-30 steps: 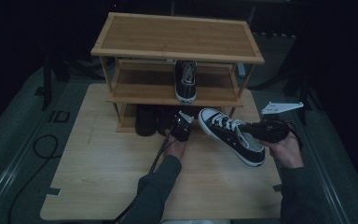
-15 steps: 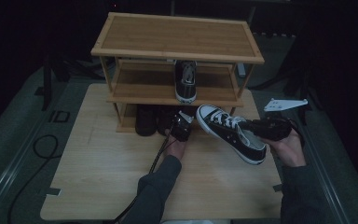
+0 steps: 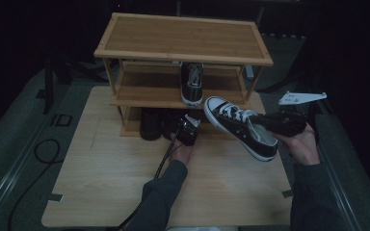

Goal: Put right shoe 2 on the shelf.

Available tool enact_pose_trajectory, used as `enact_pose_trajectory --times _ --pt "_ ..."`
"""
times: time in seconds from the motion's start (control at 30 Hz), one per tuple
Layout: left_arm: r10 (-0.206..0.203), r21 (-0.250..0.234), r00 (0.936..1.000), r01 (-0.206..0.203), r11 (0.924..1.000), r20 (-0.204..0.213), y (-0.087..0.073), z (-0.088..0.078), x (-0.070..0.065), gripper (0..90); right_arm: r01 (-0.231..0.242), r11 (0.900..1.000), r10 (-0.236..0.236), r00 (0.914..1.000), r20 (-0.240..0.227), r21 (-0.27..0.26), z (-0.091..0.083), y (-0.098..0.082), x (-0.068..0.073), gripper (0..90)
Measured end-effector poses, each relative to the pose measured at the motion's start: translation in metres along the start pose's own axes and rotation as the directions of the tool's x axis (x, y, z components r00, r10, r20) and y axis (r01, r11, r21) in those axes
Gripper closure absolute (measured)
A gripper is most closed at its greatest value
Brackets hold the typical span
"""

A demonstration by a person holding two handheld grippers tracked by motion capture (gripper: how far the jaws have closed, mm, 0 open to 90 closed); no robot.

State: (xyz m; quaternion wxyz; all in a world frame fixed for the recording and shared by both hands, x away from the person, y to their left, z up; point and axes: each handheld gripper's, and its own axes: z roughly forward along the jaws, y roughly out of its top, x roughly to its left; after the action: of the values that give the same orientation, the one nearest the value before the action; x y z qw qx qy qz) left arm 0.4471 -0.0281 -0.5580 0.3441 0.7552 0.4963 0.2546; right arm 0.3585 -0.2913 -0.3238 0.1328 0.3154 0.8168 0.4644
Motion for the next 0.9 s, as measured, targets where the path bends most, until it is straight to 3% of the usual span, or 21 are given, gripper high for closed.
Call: enact_pose_trajectory --times 0.33,0.53,0.9 --pt "0.000 0.000 1.0000 0.000 1.0000 0.002 0.000 0.000 0.000 87.7 -0.040 0.999 0.041 0.9976 0.056 -0.007 0.017 0.023 -0.017 88.2" --pt "0.004 0.002 1.0000 -0.004 1.0000 0.005 0.000 0.000 0.001 87.7 -0.082 0.997 0.082 0.9911 0.106 -0.005 0.034 0.030 -0.028 88.1" --pt "0.004 0.001 1.0000 -0.004 1.0000 0.006 0.000 0.000 0.001 87.7 -0.160 0.986 0.164 0.9782 0.128 -0.035 0.059 0.036 -0.035 88.1"
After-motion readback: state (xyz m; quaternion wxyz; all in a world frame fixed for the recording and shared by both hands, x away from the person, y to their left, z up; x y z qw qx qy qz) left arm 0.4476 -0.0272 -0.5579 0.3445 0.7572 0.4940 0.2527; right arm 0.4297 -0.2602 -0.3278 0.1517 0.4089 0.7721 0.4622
